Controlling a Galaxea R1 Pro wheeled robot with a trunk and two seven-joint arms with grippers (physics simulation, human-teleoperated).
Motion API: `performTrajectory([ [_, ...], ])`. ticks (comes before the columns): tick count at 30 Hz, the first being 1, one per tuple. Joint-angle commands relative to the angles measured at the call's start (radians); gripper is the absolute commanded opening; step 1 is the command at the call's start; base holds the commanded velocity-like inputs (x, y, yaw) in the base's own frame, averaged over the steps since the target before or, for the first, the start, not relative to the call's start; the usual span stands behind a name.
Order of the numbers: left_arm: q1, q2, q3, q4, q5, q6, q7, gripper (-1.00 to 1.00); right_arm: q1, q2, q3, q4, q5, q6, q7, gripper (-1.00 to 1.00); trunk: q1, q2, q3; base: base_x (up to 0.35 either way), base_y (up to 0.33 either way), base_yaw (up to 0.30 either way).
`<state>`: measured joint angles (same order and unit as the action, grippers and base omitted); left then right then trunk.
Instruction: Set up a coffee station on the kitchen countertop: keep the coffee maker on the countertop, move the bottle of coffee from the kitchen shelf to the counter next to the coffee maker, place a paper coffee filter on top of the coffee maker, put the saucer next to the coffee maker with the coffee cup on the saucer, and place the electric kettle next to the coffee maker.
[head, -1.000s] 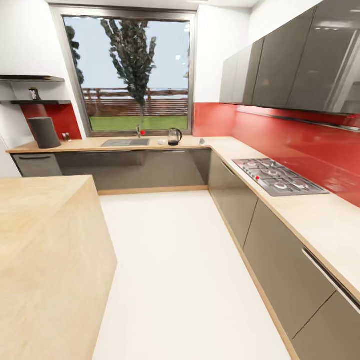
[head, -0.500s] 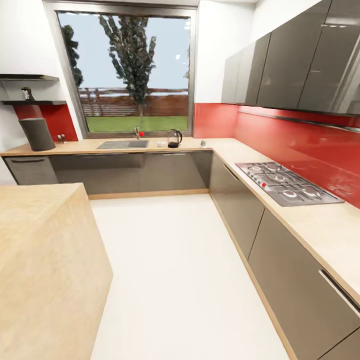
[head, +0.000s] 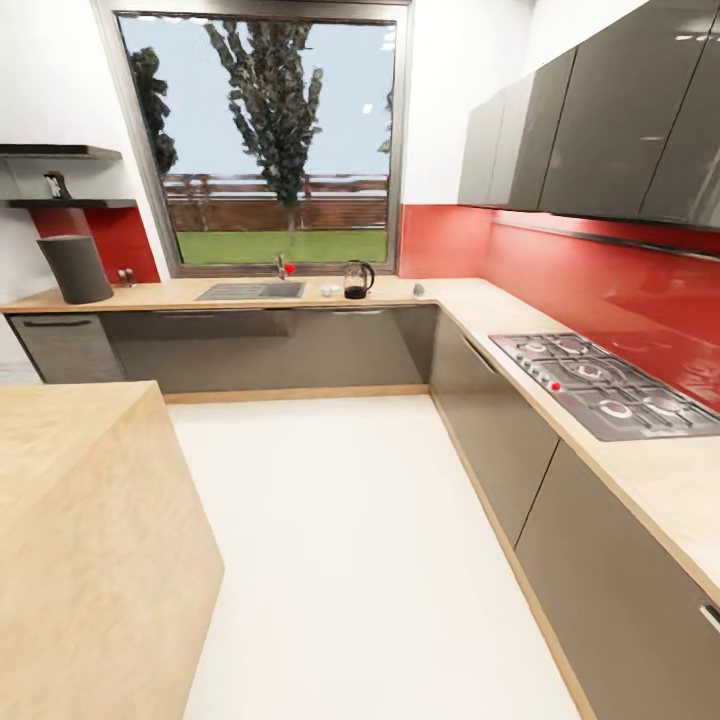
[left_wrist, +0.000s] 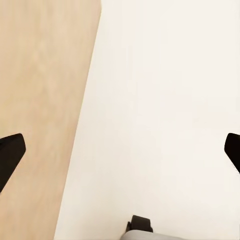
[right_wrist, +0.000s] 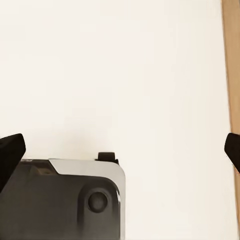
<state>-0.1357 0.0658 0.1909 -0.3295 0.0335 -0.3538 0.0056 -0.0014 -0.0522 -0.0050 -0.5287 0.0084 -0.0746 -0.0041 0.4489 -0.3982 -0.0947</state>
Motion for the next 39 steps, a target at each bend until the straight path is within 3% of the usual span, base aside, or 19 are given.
performTrajectory([
  [1, -0.001, 0.0, -0.001, 0.001, 0.003, -0.003, 0.001, 1.0, 0.0, 0.0, 0.0, 0.0, 0.001, -0.002, 0.0, 1.0, 0.001, -0.002, -0.002, 0.337, 0.0, 0.034],
  [39, -0.002, -0.001, -0.001, 0.001, 0.0, -0.004, 0.001, 1.0, 0.0, 0.0, 0.004, 0.004, 0.002, -0.001, 0.0, 1.0, 0.001, -0.002, -0.003, 0.338, -0.018, 0.002],
])
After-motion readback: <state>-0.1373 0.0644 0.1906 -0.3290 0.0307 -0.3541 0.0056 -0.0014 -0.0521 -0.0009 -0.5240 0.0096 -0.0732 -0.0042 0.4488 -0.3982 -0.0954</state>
